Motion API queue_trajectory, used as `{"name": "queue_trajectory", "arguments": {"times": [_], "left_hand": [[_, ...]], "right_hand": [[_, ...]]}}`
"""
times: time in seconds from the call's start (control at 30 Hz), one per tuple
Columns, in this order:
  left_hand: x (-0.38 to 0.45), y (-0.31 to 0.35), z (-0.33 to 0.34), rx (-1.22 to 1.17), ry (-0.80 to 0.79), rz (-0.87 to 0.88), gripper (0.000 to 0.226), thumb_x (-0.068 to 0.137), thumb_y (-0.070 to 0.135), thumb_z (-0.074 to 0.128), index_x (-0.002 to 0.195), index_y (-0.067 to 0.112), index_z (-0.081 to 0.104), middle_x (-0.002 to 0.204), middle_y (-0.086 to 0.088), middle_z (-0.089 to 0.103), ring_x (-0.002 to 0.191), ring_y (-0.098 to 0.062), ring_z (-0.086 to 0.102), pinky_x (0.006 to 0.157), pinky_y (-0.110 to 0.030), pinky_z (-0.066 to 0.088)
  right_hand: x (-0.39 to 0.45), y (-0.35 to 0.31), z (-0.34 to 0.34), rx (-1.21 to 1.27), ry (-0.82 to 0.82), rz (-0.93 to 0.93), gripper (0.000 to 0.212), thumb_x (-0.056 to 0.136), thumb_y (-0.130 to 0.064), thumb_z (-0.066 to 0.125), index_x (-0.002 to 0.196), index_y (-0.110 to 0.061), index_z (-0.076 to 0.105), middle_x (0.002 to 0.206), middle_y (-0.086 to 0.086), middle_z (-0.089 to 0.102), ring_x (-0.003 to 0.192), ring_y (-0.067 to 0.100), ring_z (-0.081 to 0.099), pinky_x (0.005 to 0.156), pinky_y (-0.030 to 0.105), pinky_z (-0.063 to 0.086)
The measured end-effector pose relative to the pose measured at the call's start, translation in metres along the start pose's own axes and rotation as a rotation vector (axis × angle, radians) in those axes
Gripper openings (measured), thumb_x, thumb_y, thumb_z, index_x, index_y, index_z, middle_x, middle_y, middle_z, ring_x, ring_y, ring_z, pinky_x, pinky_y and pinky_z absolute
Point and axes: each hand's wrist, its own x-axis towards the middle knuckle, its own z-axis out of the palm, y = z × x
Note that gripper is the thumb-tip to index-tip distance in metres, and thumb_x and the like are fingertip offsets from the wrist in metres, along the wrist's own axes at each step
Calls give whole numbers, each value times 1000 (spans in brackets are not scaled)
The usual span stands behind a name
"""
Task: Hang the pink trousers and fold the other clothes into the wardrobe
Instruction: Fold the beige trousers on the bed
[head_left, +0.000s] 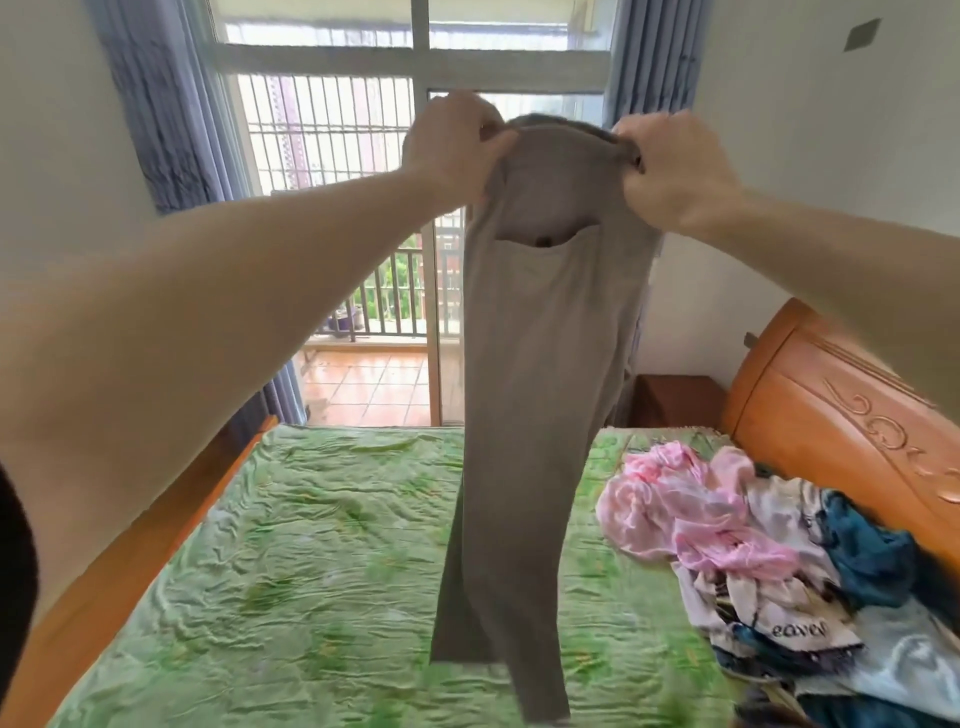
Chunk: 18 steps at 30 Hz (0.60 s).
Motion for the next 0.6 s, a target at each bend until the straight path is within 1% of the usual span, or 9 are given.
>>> {"name": "queue_trajectory", "arguments": {"times": [0.07, 0.17, 0.27, 0.33, 0.4, 0.47, 0.53, 0.57, 0.6], "left_hand": [[-8, 1, -1, -5, 4, 20, 30, 101, 39, 60, 106, 15, 77, 94, 3, 66, 94, -21, 67, 85, -34, 54], [-41, -2, 4, 7, 4, 60, 29, 101, 39, 57, 105, 16, 74, 93, 6, 64, 94, -17, 60, 77, -29, 41], [-103, -13, 20, -10, -46, 61, 30, 102, 42, 55, 101, 17, 72, 90, 2, 70, 90, -20, 63, 74, -33, 42], [-159, -19, 34, -32, -105, 56, 30, 103, 42, 54, 101, 18, 71, 88, 0, 73, 85, -22, 66, 76, -38, 49], [-225, -23, 49, -17, -180, 62, 28, 105, 43, 52, 104, 21, 69, 84, 0, 74, 77, -25, 68, 73, -39, 53], [-301, -27, 64, 49, -264, 130, 30, 107, 42, 48, 107, 20, 69, 79, -1, 74, 66, -26, 68, 63, -39, 56], [-382, -32, 81, 98, -352, 251, 34, 106, 43, 41, 105, 20, 67, 75, 2, 73, 55, -25, 68, 48, -37, 55], [-422, -34, 88, 98, -401, 287, 35, 104, 44, 40, 105, 21, 67, 74, 3, 73, 52, -24, 67, 42, -34, 51], [-461, -36, 93, 92, -456, 300, 34, 104, 45, 40, 105, 23, 67, 74, 4, 73, 51, -22, 68, 39, -31, 46]], "right_hand": [[-9, 1, -2, 3, 16, -20, 27, 93, -1, 48, 112, -7, 66, 99, 21, 67, 90, 41, 62, 72, 38, 45], [-39, 0, 1, -19, -29, -74, 27, 95, -2, 47, 116, -8, 64, 96, 22, 68, 86, 42, 64, 72, 46, 54], [-91, -6, 16, -20, -87, -124, 22, 100, -6, 47, 115, -11, 62, 89, 17, 68, 74, 37, 64, 66, 48, 57], [-140, -12, 31, -25, -141, -152, 19, 102, -8, 49, 115, -13, 62, 84, 14, 69, 69, 34, 66, 64, 47, 58], [-201, -21, 49, -32, -194, -163, 22, 100, -8, 54, 119, -16, 63, 82, 13, 71, 70, 36, 69, 64, 45, 59], [-273, -33, 63, -38, -285, -142, 22, 96, -16, 56, 115, -20, 67, 84, 10, 73, 72, 33, 71, 62, 39, 57], [-350, -45, 75, 31, -327, -173, 25, 89, -25, 49, 100, -18, 70, 75, 6, 71, 61, 28, 70, 50, 32, 48], [-389, -50, 83, 52, -352, -213, 25, 86, -25, 49, 96, -17, 70, 69, 3, 69, 54, 26, 68, 42, 30, 44], [-427, -57, 90, 43, -403, -248, 19, 85, -19, 55, 96, -17, 70, 67, 1, 68, 51, 25, 67, 38, 29, 42]]}}
